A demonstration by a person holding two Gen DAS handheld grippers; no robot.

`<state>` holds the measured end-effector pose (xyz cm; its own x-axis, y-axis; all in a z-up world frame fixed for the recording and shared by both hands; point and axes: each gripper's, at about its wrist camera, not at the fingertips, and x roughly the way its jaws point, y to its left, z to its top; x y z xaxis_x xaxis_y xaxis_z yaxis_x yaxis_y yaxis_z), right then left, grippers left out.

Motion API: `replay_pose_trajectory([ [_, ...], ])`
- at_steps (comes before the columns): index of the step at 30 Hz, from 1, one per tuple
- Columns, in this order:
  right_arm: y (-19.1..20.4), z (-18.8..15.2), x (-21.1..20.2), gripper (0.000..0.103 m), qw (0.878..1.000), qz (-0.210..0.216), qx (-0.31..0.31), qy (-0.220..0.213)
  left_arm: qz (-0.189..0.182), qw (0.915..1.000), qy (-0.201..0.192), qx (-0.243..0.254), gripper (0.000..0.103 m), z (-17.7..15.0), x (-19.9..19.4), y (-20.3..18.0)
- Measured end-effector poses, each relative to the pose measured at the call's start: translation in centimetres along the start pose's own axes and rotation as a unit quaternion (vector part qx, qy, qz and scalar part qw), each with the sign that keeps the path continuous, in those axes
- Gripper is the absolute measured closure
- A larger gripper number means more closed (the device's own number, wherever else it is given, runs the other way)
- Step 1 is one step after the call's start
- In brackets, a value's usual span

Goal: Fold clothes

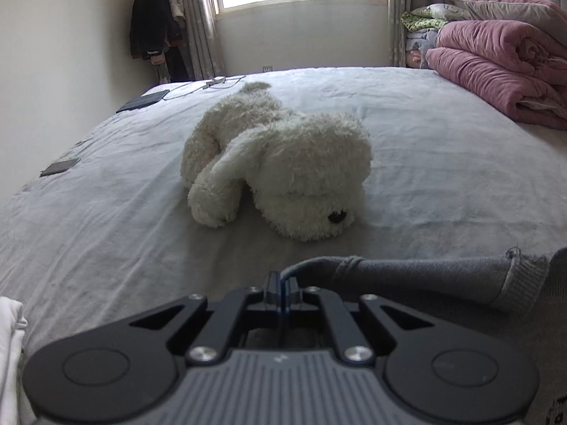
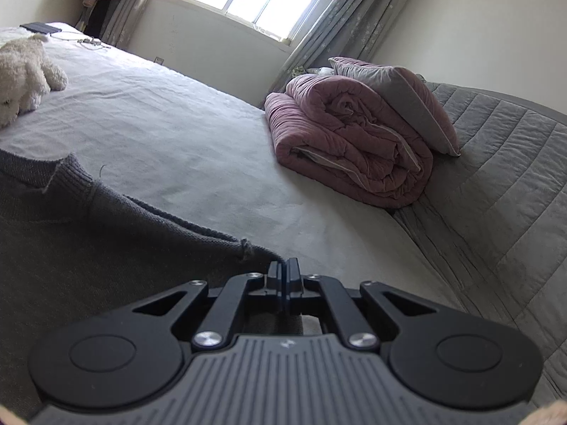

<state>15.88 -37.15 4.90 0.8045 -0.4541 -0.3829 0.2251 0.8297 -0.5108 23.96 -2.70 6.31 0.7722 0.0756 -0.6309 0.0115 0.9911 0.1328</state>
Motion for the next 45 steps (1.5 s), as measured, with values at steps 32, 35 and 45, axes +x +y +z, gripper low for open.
replay_pose_trajectory([
  [32, -11.9, -12.6, -5.0, 0.069, 0.818, 0.218, 0.482, 0.225, -0.05, 0.9797, 0.074, -0.18, 0.049, -9.9, -5.6, 9.0],
  [35, -10.7, -11.0, -5.4, 0.084, 0.84, 0.226, 0.445, 0.213, -0.039, 0.9855, 0.058, -0.154, 0.072, -10.1, -5.5, 8.3],
  [45, -10.2, -7.6, -8.1, 0.093, 0.892, 0.217, 0.366, 0.151, -0.034, 0.9788, 0.038, -0.198, 0.1, -9.7, -6.3, 10.7],
])
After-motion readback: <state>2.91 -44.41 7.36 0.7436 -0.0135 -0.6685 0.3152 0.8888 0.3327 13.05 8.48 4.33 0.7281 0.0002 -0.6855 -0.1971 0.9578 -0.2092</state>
